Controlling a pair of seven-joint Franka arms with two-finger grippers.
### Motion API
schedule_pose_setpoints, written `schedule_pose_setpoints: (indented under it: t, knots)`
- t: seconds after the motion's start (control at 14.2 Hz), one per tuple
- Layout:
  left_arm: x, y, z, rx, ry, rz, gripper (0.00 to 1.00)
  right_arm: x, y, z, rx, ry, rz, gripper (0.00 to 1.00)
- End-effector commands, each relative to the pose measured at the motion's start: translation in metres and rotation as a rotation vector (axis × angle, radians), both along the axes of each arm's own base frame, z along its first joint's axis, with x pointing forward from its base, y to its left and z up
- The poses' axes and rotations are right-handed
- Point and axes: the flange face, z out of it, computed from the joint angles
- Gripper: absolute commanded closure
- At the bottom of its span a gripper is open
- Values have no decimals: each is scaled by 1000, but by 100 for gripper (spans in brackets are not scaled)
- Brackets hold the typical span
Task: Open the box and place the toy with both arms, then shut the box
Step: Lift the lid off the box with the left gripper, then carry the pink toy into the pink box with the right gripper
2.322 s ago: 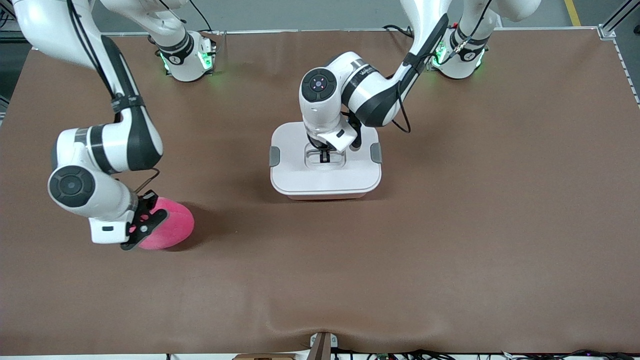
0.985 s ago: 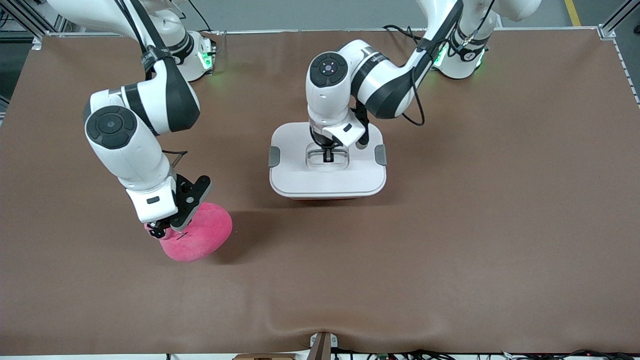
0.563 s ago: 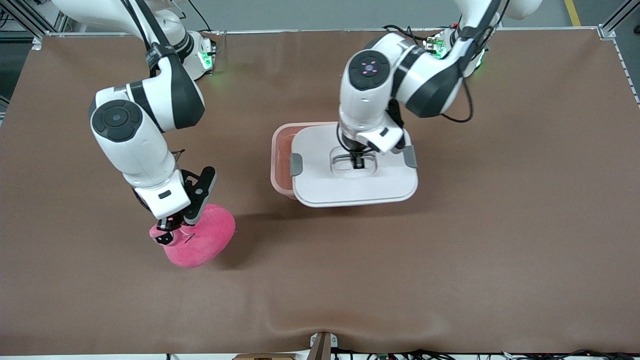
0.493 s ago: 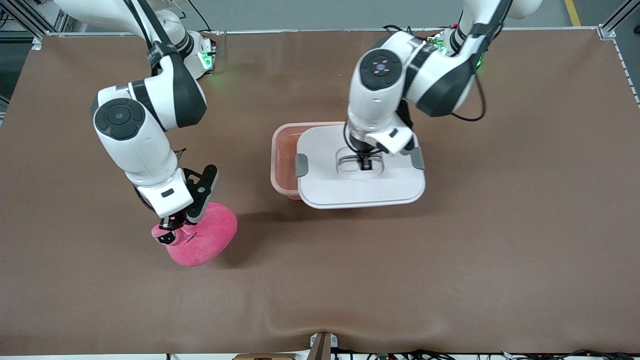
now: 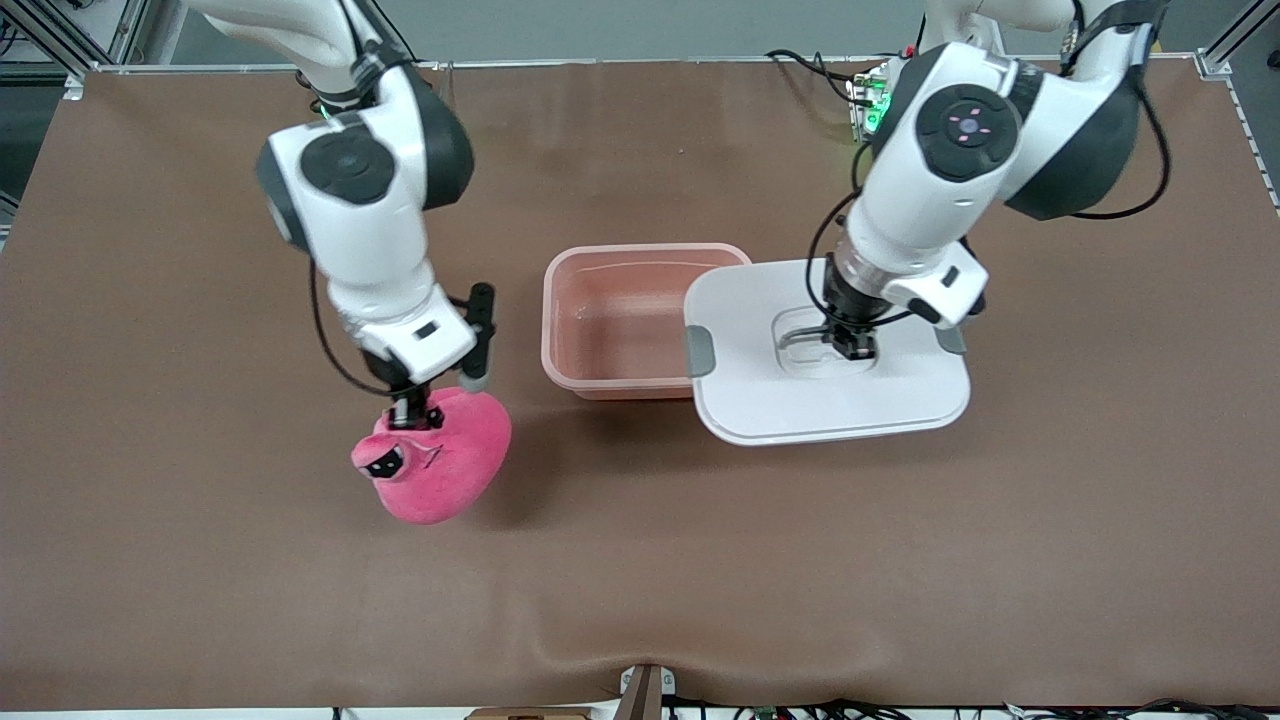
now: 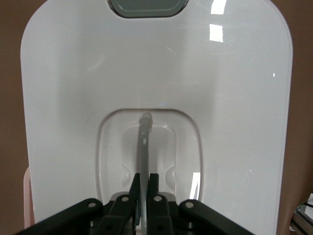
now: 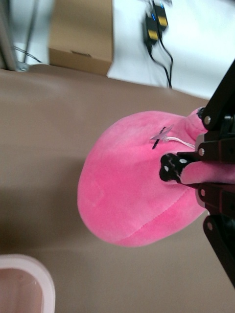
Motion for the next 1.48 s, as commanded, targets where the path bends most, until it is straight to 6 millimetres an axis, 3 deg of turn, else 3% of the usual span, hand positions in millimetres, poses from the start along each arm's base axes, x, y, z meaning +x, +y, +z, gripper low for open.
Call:
schedule_pose_setpoints:
  t: [0.0,0.35,0.77,1.2,1.41]
  knots:
    - [1,34,15,6,-5,-53,100,-42,34,15,-102,-62,118,100]
    - [13,84,20,14,20,-109,100,-121,105,6,-227,-25,262,100]
    - [25,150,17,7,74,-147,100,-188,147,0,-436,30,384,100]
    - [27,170,14,-33,94,-161,100,-249,187,-23,-583,29,463,100]
    - [27,171,14,-38,94,-160,100,-253,193,-38,-602,42,480,100]
